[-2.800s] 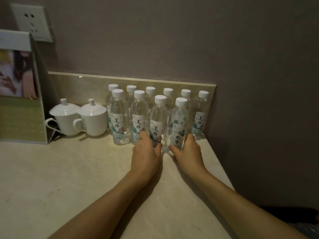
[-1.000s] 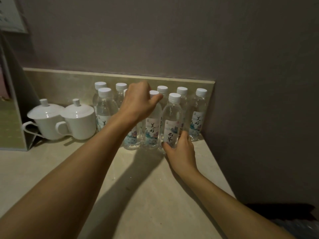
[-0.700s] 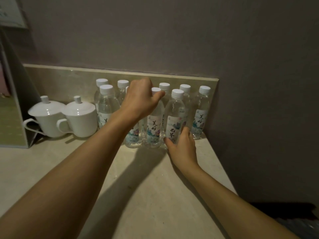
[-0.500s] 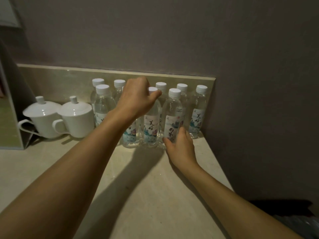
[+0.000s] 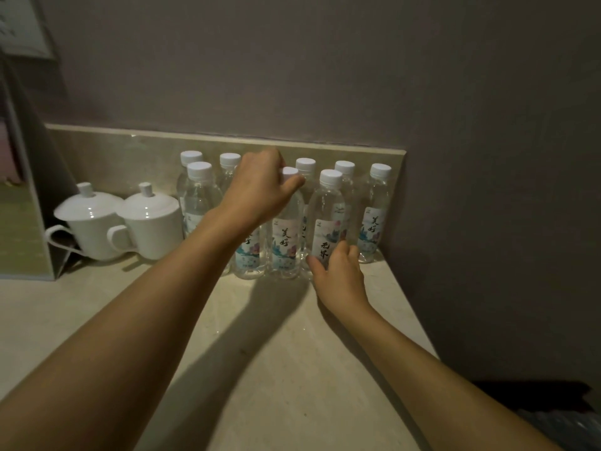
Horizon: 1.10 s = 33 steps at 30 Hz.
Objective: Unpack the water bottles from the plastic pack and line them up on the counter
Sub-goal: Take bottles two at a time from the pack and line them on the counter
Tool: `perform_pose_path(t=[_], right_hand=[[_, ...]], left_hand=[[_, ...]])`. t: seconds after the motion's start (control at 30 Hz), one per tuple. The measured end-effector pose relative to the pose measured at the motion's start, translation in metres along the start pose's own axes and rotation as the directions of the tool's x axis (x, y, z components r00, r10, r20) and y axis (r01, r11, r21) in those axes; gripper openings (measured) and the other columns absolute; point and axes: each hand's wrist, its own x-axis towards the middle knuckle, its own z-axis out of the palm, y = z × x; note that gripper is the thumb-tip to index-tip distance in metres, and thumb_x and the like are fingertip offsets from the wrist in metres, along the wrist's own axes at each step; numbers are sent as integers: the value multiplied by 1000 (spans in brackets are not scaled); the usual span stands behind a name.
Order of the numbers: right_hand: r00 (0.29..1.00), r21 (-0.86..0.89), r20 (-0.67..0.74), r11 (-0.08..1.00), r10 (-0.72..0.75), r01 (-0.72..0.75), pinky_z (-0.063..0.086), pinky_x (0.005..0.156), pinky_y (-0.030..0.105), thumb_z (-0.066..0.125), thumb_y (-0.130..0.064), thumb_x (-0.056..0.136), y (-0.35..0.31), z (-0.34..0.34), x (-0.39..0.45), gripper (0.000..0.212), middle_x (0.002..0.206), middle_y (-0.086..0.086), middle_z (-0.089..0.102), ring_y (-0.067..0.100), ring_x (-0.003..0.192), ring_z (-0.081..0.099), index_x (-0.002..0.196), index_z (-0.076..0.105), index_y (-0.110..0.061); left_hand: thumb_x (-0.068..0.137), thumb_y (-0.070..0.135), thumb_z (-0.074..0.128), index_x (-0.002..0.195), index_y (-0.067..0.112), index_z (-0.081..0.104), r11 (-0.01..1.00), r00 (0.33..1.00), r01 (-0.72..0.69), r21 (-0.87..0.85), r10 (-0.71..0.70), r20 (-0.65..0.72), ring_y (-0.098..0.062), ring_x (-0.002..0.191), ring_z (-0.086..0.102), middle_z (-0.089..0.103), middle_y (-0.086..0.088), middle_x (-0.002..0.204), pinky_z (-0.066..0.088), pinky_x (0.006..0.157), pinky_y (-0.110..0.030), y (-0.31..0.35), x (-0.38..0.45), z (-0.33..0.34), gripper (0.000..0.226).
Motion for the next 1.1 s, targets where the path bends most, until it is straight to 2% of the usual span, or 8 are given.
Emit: perform_pose_path(t=[0.2, 0.43, 0.7, 0.8, 0.87, 0.97, 1.03, 1.1], right_hand=[[1000, -18, -12, 1000, 19, -20, 50, 87, 44, 51, -38, 97, -5, 2, 0, 50, 130, 11, 39, 31, 109, 55, 132, 37, -6], [999, -17, -9, 999, 37, -37, 50, 90, 49, 51, -39, 97, -5, 2, 1, 49, 131, 11, 39, 33, 111, 54, 131, 37, -7], [999, -12, -19, 999, 38, -38, 49, 90, 47, 52, -41, 96, -3, 4, 3, 55, 133, 13, 40, 35, 112, 53, 134, 35, -5], [999, -17, -12, 999, 48, -48, 48, 90, 46, 54, -41, 94, -2, 5, 4, 55, 134, 14, 40, 37, 114, 52, 132, 36, -6], [999, -14, -8, 999, 52, -52, 48, 91, 49, 55, -42, 93, 0, 5, 5, 54, 134, 14, 40, 39, 115, 52, 130, 37, -7], [999, 5, -7, 999, 45, -45, 47, 89, 45, 57, -44, 92, 2, 5, 6, 54, 134, 13, 40, 37, 116, 50, 129, 37, -8], [999, 19, -14, 999, 45, -44, 48, 90, 45, 57, -43, 92, 2, 6, 5, 56, 135, 12, 40, 35, 117, 51, 131, 36, -9], [998, 23, -30, 998, 52, -51, 50, 92, 48, 58, -43, 92, 1, 7, 4, 58, 135, 11, 41, 33, 117, 52, 133, 35, -10]], left_hand=[[94, 37, 61, 110, 11, 57, 1000, 1000, -11, 23, 12, -16, -23, 88, 64, 64, -7, 97, 56, 80, -37, 0, 0, 2, 30], [96, 34, 61, 104, 10, 58, 998, 998, -55, 34, 55, -14, -22, 83, 64, 64, -6, 87, 42, 61, -21, 3, 0, 1, 26], [95, 37, 61, 117, 10, 56, 999, 999, -35, -5, 35, -33, -22, 86, 66, 66, -7, 97, 58, 82, -41, 0, 0, 3, 35], [92, 38, 63, 128, 12, 47, 993, 984, -57, -100, 40, -171, -6, 70, 62, 62, 2, 76, 56, 67, -27, 2, -21, 10, 47], [92, 34, 64, 110, 16, 50, 986, 959, -96, -138, 55, -279, -1, 56, 55, 52, 7, 63, 49, 51, -20, -1, -48, 23, 29], [93, 31, 62, 77, 14, 57, 992, 993, 34, -122, -47, -106, -5, 56, 59, 59, 4, 61, 56, 58, -32, -18, -84, 48, 23], [94, 33, 61, 75, 13, 66, 989, 990, 138, -58, -135, 45, -18, 63, 65, 66, -2, 65, 58, 68, -41, -33, -95, 61, 28], [94, 35, 60, 81, 13, 71, 978, 976, 205, -34, -202, 76, -21, 71, 66, 69, -4, 73, 58, 73, -42, -40, -99, 66, 28]])
